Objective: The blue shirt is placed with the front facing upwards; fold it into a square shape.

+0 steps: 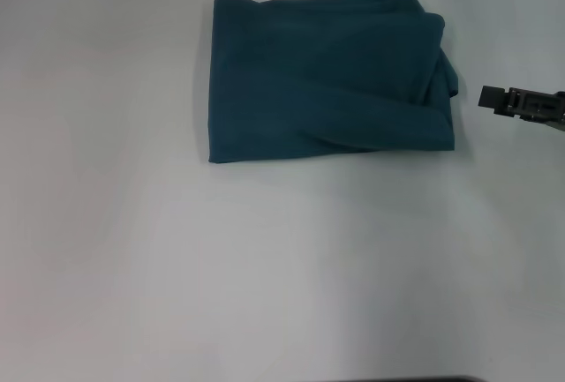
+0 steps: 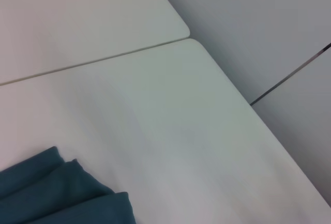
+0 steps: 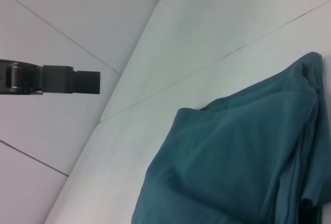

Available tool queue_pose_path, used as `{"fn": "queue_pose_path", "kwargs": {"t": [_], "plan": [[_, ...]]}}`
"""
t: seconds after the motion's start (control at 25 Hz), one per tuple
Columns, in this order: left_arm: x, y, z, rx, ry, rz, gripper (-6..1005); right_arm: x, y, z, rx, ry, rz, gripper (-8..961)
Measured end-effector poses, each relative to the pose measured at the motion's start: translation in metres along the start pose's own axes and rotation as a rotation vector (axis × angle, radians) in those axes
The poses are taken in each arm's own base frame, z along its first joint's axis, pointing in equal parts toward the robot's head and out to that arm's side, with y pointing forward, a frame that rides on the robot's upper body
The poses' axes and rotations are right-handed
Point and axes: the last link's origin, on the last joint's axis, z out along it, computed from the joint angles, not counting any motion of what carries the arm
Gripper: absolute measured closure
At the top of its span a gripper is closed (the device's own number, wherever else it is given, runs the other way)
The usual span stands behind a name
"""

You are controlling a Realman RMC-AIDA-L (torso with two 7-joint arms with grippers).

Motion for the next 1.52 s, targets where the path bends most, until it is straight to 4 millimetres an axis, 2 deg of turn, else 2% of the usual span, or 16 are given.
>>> {"fn": "queue_pose_path", "kwargs": {"t": [0.28,0.36,0.4,0.56,0.6,0.68,0.72,0.76,0.96,1.08,1.24,1.36,1.52], "plan": [[-0.004,-0.008,-0.010,-0.003,0.005,0.001,465,-0.004,0.001,0.002,-0.005,0.001,-0.007,175],[-0.008,-0.013,-0.019,0.002,0.002,0.009,306,-0.004,0.001,0.003,-0.006,0.002,-0.007,176],[-0.012,-0.019,-0.027,0.004,0.006,0.002,227,-0.004,0.002,0.003,-0.007,0.003,-0.004,177],[-0.033,-0.053,-0.065,-0.052,0.101,-0.140,84,-0.005,0.001,0.000,0.000,0.004,0.008,179],[-0.044,-0.065,-0.074,-0.078,0.129,-0.191,48,-0.006,0.000,0.000,0.001,0.003,0.010,180],[-0.060,-0.081,-0.088,-0.126,0.174,-0.265,48,-0.007,0.000,-0.001,0.004,0.003,0.016,181],[-0.079,-0.098,-0.102,-0.164,0.211,-0.332,49,-0.007,0.000,-0.002,0.005,0.003,0.018,181],[-0.079,-0.098,-0.102,-0.164,0.211,-0.332,49,-0.008,0.000,-0.002,0.007,0.003,0.022,182],[-0.127,-0.133,-0.118,-0.167,0.258,-0.445,50,-0.014,0.001,-0.001,0.008,0.011,0.030,185],[-0.152,-0.152,-0.115,-0.108,0.256,-0.491,50,-0.015,0.003,0.003,-0.001,0.018,0.025,187],[-0.175,-0.172,-0.104,-0.027,0.273,-0.560,51,-0.014,0.003,0.006,0.003,0.021,0.023,189],[-0.185,-0.176,-0.091,-0.032,0.257,-0.583,51,-0.015,0.003,0.007,0.004,0.024,0.031,191],[-0.189,-0.175,-0.076,-0.056,0.227,-0.602,52,-0.020,0.002,0.005,0.012,0.030,0.084,194]]}}
